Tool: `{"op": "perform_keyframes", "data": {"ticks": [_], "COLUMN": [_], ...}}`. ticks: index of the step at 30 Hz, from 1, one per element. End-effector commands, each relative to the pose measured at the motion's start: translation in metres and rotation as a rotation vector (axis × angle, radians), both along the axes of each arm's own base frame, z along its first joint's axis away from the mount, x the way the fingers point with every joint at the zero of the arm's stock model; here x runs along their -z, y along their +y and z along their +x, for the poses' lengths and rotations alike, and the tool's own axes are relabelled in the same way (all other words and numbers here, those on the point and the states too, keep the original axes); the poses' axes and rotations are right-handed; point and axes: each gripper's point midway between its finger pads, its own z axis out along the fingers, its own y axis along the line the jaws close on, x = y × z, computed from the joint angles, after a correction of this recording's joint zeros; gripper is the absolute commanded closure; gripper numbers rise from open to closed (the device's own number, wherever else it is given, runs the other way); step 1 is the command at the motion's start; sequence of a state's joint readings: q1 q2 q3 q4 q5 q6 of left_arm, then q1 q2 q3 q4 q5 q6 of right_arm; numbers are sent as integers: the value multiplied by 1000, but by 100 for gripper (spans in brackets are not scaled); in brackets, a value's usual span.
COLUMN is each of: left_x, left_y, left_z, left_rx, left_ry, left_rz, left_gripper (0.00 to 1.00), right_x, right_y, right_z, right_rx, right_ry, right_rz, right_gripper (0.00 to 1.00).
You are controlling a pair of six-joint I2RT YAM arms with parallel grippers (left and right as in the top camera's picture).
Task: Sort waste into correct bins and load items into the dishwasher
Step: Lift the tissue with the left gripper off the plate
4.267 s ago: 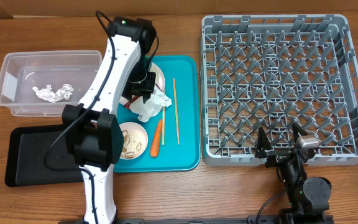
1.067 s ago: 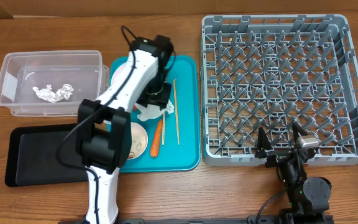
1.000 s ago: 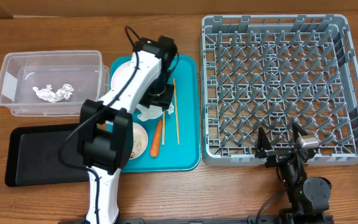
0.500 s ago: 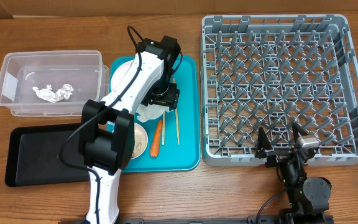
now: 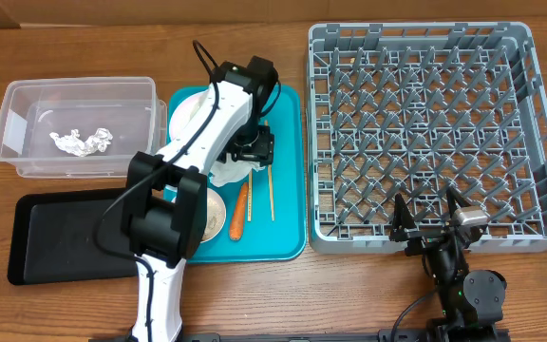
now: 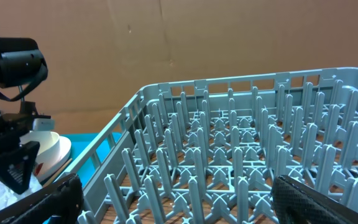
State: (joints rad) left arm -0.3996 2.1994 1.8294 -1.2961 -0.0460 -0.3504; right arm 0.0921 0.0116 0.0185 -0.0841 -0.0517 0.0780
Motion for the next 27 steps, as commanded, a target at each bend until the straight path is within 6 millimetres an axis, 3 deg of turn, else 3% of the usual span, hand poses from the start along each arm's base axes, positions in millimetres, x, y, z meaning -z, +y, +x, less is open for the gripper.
{"op": "perform_keyframes", "data": {"ticks": [1, 7, 14, 21, 23, 27], "left_x": [6, 6, 9, 24, 24, 24], "left_y": [-3, 3, -3, -5, -5, -4], "left_z": [-7, 0, 5, 2, 2, -1], "left_rx": [-57, -126, -126, -130, -130, -129], "left_ry": [-7, -51, -77, -85, -85, -72], "left_rz": [25, 69, 54, 52, 52, 54], "left_gripper": [20, 16, 35, 34, 39, 62], "right_x": [2, 2, 2, 2, 2, 2], "right_y": [-2, -2, -2, -2, -2, -2], "right_z": [0, 0, 0, 0, 0, 0], "right_rx": [9, 9, 9, 9, 9, 9], "right_ry": [-2, -2, -2, -2, -2, -2], "right_rz": [1, 1, 1, 1, 1, 1], "right_gripper": [0, 0, 0, 0, 0, 0]}}
